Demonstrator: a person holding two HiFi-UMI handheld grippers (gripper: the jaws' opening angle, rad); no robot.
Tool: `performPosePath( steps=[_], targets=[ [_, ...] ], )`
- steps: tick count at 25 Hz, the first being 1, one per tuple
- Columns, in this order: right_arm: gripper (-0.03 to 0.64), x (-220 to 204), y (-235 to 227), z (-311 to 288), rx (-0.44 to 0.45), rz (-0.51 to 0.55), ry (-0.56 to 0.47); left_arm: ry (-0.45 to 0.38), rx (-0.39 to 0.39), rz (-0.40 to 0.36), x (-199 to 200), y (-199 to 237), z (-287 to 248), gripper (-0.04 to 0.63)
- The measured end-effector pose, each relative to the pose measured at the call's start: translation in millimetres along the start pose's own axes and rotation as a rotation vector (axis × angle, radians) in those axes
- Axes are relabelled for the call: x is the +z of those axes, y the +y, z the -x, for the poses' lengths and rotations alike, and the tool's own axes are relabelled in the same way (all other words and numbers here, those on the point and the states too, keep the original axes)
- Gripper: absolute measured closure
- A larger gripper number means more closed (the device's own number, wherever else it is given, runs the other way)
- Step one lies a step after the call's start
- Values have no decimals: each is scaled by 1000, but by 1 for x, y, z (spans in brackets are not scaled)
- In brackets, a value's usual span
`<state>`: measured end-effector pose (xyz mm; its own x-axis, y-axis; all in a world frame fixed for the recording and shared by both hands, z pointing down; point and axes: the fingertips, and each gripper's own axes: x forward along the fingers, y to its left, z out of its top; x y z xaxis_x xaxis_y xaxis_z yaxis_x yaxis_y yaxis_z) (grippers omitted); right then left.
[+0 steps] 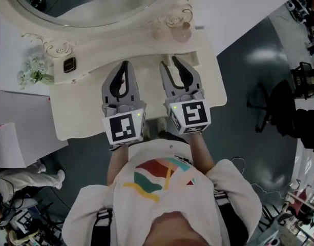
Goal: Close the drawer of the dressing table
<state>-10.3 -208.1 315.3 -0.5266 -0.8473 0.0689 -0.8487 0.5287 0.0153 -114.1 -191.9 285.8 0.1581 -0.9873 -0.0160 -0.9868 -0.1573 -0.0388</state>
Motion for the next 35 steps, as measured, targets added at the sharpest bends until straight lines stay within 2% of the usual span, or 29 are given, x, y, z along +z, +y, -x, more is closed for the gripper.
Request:
performPosePath(
  steps=[6,10,21,27,35],
  targets=[
    [523,-43,-33,1,-65,-21,88,2,-18,7,-9,-14,-13,589],
    [519,-78,-52,3,-100,-34,159,43,-28,5,-18,-20,-17,589],
    [491,-173,-94,7,-183,-84,364,75,-30,-3,-32,-28,-30,589],
    [486,-223,-107,11,-218,-113,468,106,-31,-21,-41,-29,-33,589],
    [486,-262,-111,14,-235,-130,545,116,-12,-31,-45,-26,-37,589]
  ],
)
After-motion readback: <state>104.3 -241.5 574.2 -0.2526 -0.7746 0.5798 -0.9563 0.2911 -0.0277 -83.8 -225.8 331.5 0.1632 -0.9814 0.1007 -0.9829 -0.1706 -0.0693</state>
